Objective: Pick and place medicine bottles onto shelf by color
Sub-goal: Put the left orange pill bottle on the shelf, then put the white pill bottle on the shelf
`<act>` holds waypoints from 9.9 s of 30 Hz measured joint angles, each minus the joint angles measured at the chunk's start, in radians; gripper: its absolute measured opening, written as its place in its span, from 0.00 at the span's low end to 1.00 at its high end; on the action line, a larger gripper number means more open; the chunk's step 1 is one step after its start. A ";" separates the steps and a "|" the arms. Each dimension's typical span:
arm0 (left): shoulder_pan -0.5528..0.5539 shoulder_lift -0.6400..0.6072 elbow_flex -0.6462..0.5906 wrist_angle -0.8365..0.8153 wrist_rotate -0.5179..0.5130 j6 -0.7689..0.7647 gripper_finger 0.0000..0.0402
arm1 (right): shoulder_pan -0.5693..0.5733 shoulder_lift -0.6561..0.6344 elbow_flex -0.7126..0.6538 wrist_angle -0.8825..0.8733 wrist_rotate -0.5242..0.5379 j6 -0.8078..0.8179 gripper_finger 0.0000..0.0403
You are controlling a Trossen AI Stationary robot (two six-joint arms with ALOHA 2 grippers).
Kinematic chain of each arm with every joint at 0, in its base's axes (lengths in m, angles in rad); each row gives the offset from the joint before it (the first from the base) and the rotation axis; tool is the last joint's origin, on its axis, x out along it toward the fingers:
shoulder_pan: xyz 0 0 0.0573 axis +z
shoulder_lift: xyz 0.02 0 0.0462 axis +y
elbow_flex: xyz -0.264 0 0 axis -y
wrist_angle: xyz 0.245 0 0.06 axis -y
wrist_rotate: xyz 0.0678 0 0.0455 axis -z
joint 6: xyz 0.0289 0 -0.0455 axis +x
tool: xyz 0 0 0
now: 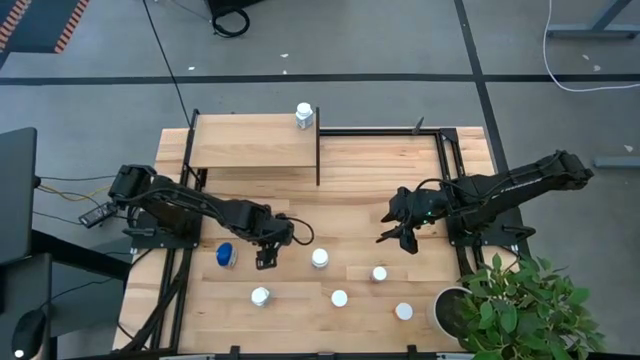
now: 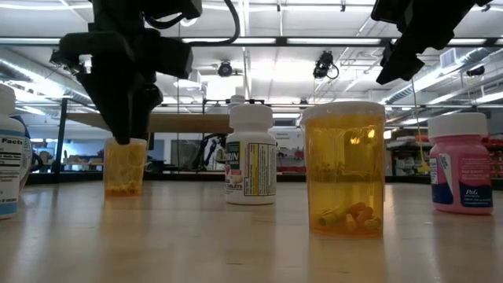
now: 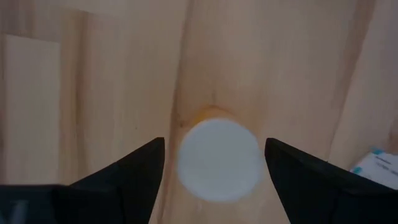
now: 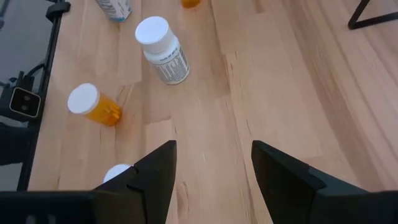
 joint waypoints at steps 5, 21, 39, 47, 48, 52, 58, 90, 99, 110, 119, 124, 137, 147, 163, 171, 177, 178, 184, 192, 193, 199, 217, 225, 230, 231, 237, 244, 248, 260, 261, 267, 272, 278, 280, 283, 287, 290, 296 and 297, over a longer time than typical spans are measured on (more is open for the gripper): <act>-0.001 0.000 0.000 -0.006 0.021 0.005 0.71 | 0.000 0.000 0.000 0.003 0.000 0.000 0.54; 0.006 -0.001 0.000 -0.001 0.021 0.012 0.60 | 0.000 0.000 0.000 0.003 0.000 -0.003 0.54; 0.098 -0.009 0.134 -0.228 0.069 0.076 0.54 | 0.000 0.000 0.000 0.004 0.000 -0.001 0.54; 0.268 -0.009 0.408 -0.426 0.042 0.263 0.52 | 0.000 0.000 0.000 0.004 0.000 0.007 0.54; 0.296 -0.009 0.440 -0.450 0.030 0.287 0.54 | 0.000 0.000 0.000 0.004 0.002 0.013 0.54; 0.433 -0.009 0.558 -0.505 -0.001 0.386 0.55 | 0.000 0.000 0.000 0.004 0.020 0.042 0.54; 0.665 -0.004 0.667 -0.501 0.000 0.531 0.51 | 0.000 0.000 0.000 0.004 0.069 0.046 0.54; 0.960 0.344 1.195 -0.669 0.001 0.752 0.54 | -0.126 0.000 0.029 0.090 0.237 0.094 0.54; 0.949 0.453 1.298 -0.769 0.001 0.715 0.55 | -0.133 0.000 0.030 0.089 0.223 0.086 0.54; 0.982 0.486 1.296 -0.773 -0.026 0.697 0.54 | -0.133 0.000 0.030 0.089 0.215 0.074 0.54; 1.001 0.492 1.296 -0.771 -0.015 0.670 0.55 | -0.133 0.000 0.031 0.089 0.216 0.067 0.54; 0.998 0.493 1.296 -0.767 0.037 0.644 0.55 | -0.133 0.000 0.031 0.089 0.216 0.048 0.54; 0.999 0.494 1.296 -0.757 0.038 0.638 0.55 | -0.133 0.000 0.031 0.089 0.216 0.050 0.54; 0.999 0.510 1.297 -0.751 0.038 0.619 0.57 | -0.132 0.000 0.031 0.089 0.216 0.054 0.54; 1.005 0.511 1.297 -0.734 0.027 0.618 0.59 | -0.132 0.000 0.031 0.089 0.216 0.060 0.54; 1.005 0.511 1.297 -0.749 0.027 0.618 0.72 | -0.132 0.000 0.031 0.089 0.216 0.060 0.54; 1.005 0.511 1.297 -0.774 0.019 0.618 0.78 | -0.132 0.000 0.031 0.089 0.216 0.060 0.54; 1.004 0.511 1.297 -0.773 0.019 0.618 0.79 | -0.132 0.000 0.031 0.089 0.216 0.060 0.54; 0.997 0.479 1.296 -0.773 -0.001 0.579 0.79 | -0.132 0.000 0.031 0.089 0.216 0.060 0.54; 0.930 0.373 1.296 -0.773 -0.025 0.458 0.79 | -0.132 0.000 0.031 0.089 0.216 0.060 0.54; 0.913 0.356 1.296 -0.773 -0.026 0.449 0.79 | -0.132 0.000 0.031 0.089 0.216 0.061 0.54; 0.749 0.244 1.297 -0.773 -0.020 0.376 0.76 | -0.131 0.000 0.031 0.087 0.162 0.068 0.54; 0.116 0.192 1.225 -0.771 0.067 -0.189 0.73 | -0.038 0.000 0.031 0.031 0.122 0.068 0.54; -0.064 0.177 0.845 -0.756 0.168 -0.306 0.73 | -0.006 0.000 0.031 -0.001 0.122 0.083 0.54; -0.174 0.133 0.662 -0.659 0.170 -0.393 0.73 | 0.019 0.000 0.031 -0.002 0.121 0.096 0.54; -0.194 0.118 0.622 -0.612 0.171 -0.418 0.73 | 0.023 0.000 0.031 -0.002 0.121 0.102 0.54; -0.269 0.025 0.395 -0.356 0.188 -0.615 0.73 | 0.038 0.000 0.031 -0.002 0.121 0.148 0.54; -0.323 -0.006 0.345 -0.254 0.176 -0.828 0.74 | 0.047 0.000 0.031 -0.002 0.121 0.185 0.54; -0.376 0.038 0.345 -0.242 0.135 -0.913 0.74 | 0.047 0.000 0.031 -0.002 0.126 0.192 0.54; -0.392 0.145 0.344 -0.253 0.087 -0.970 0.74 | 0.047 0.000 0.031 0.000 0.156 0.291 0.54; -0.392 0.147 0.344 -0.252 0.087 -0.970 0.74 | 0.047 0.000 0.031 0.000 0.156 0.292 0.54; -0.391 0.192 0.344 -0.260 0.108 -0.974 0.73 | 0.047 0.000 0.031 0.003 0.156 0.296 0.54; -0.392 0.220 0.344 -0.248 0.129 -0.975 0.73 | 0.047 0.000 0.031 0.007 0.156 0.318 0.54; -0.394 0.234 0.345 -0.207 0.127 -0.976 0.73 | 0.047 0.000 0.031 0.008 0.156 0.322 0.54; -0.394 0.246 0.345 -0.204 0.128 -0.975 0.73 | 0.047 0.000 0.031 0.008 0.156 0.321 0.54; -0.397 0.263 0.344 -0.189 0.146 -0.969 0.72 | 0.047 0.000 0.031 0.010 0.156 0.321 0.54; -0.405 0.278 0.344 -0.159 0.150 -0.967 0.70 | 0.047 0.000 0.031 0.010 0.156 0.321 0.54; -0.404 0.277 0.344 -0.155 0.151 -0.967 0.69 | 0.047 0.000 0.031 0.011 0.156 0.318 0.54; -0.389 0.277 0.344 -0.156 0.166 -0.928 0.65 | 0.047 0.000 0.031 0.011 0.157 0.299 0.54; -0.384 0.276 0.344 -0.156 0.171 -0.920 0.63 | 0.047 0.000 0.031 0.011 0.157 0.295 0.54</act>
